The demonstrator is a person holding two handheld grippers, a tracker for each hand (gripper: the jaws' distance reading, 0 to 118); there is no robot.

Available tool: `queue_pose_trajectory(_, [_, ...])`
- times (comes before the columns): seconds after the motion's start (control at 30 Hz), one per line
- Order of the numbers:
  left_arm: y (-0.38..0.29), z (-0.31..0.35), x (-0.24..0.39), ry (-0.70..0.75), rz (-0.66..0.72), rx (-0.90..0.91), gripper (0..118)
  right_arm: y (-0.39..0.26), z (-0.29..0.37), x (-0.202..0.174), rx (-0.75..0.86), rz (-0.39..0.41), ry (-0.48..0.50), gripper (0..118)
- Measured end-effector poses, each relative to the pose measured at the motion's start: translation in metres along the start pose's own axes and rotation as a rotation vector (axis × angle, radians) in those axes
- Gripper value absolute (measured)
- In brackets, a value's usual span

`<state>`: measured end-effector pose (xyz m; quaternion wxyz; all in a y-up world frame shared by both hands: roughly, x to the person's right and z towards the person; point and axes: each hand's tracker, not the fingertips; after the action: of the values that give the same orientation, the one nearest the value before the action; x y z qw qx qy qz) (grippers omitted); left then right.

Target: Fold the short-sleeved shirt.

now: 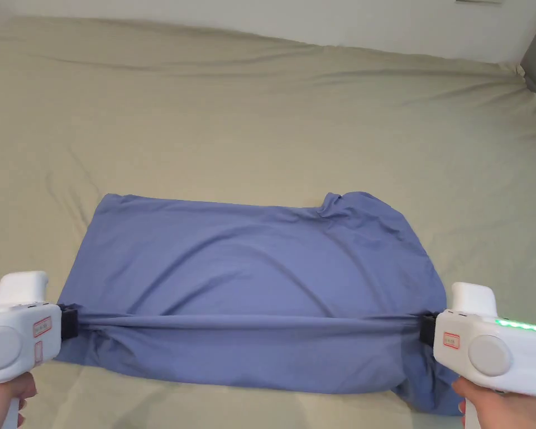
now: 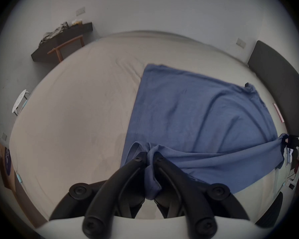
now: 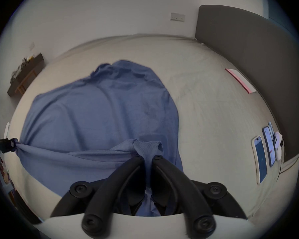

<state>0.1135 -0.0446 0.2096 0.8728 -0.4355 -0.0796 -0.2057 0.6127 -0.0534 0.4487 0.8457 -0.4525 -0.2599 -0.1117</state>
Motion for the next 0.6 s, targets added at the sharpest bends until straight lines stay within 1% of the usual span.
queue_pose_trajectory(0.13, [0.005,-0.029,0.008,0.018,-0.029,-0.082,5,0.001,-0.033,-0.003,-0.043,0.039,-0.024,7])
queue_pose_trajectory(0.3, [0.019,-0.035,0.005,0.001,-0.014,-0.093,6,0.002,-0.05,-0.004,-0.05,0.098,-0.045,8])
queue_pose_trajectory(0.33, [0.021,-0.035,0.005,0.0,-0.015,-0.096,6,0.003,-0.052,-0.005,-0.049,0.104,-0.047,14])
queue_pose_trajectory(0.37, [0.022,-0.035,0.004,-0.002,-0.015,-0.096,8,0.005,-0.052,-0.005,-0.044,0.105,-0.048,27])
queue_pose_trajectory(0.4, [0.024,-0.034,0.003,-0.002,-0.013,-0.091,21,0.006,-0.051,-0.004,-0.032,0.104,-0.06,50])
queue_pose_trajectory(0.43, [0.026,-0.031,0.003,0.002,-0.006,-0.081,49,0.009,-0.048,-0.003,-0.015,0.095,-0.094,81])
queue_pose_trajectory(0.47, [0.029,-0.027,0.003,0.06,0.011,-0.038,78,0.013,-0.045,0.002,0.008,0.082,-0.157,87])
queue_pose_trajectory(0.5, [0.032,-0.023,0.001,0.094,0.011,-0.007,101,0.019,-0.039,0.009,0.03,0.054,-0.151,87])
queue_pose_trajectory(0.53, [0.034,-0.019,-0.005,0.124,0.023,0.028,112,0.024,-0.032,0.014,0.055,0.022,-0.134,87])
queue_pose_trajectory(0.57, [0.037,-0.011,-0.01,0.123,0.054,0.075,111,0.03,-0.021,0.019,0.074,-0.016,-0.095,87])
queue_pose_trajectory(0.6, [0.036,-0.004,-0.008,-0.11,0.25,0.117,111,0.036,-0.005,0.022,0.119,-0.036,-0.08,87])
